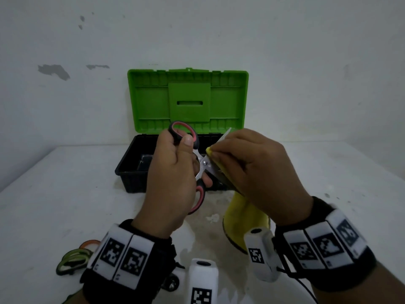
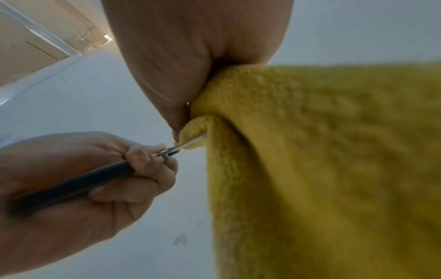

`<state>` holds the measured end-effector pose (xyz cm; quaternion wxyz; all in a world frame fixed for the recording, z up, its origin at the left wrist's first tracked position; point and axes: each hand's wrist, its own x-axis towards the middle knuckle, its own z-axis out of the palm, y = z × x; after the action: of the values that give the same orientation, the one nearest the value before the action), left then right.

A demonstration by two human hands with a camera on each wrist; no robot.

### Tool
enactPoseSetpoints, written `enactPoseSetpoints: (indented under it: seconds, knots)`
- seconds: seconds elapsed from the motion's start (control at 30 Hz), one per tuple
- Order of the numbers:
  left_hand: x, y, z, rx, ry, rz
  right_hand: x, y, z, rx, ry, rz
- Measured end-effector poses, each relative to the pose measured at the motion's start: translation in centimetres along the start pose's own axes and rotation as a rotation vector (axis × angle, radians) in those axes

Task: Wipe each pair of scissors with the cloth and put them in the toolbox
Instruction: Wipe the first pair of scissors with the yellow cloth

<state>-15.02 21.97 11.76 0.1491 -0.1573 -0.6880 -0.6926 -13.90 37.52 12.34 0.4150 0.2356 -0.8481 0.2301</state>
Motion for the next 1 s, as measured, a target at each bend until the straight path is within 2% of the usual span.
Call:
enactPoseSetpoints:
  seconds: [0.13, 0.3, 0.47, 0.6, 0.77, 0.9, 1.0]
  knots:
    - [0.6, -0.5, 0.0, 0.033, -0.002, 0.031, -0.3, -0.5, 0.4, -0.021, -0.023, -0.052]
    - [0.6, 0.1, 0.4, -0.03, -0.043, 0.03, -0.1, 0.7, 0.1, -0.03, 0.095, 0.038]
    - [1.0, 0.0, -0.1, -0.025, -0.053, 0.012, -0.6, 0.0, 0.7, -0.018, 0.03, -0.061]
    - [1.0, 0.2, 0.0, -0.033, -0.105, -0.01, -0.1, 1.0, 0.8, -0.027, 0.116, 0.036]
    - [1.1, 0.0, -0.3, -0.049, -0.106, -0.037, -0.5, 0.3, 1.4, 0.009, 0.047, 0.001]
    - [1.1, -0.2, -0.1, -0.032, -0.108, -0.034, -0.1, 1.5, 1.4, 0.012, 0.142, 0.104]
    - [1.0, -0.2, -0.2, -0.035, -0.097, -0.023, -0.5, 0.7, 1.5, 0.034, 0.093, 0.051]
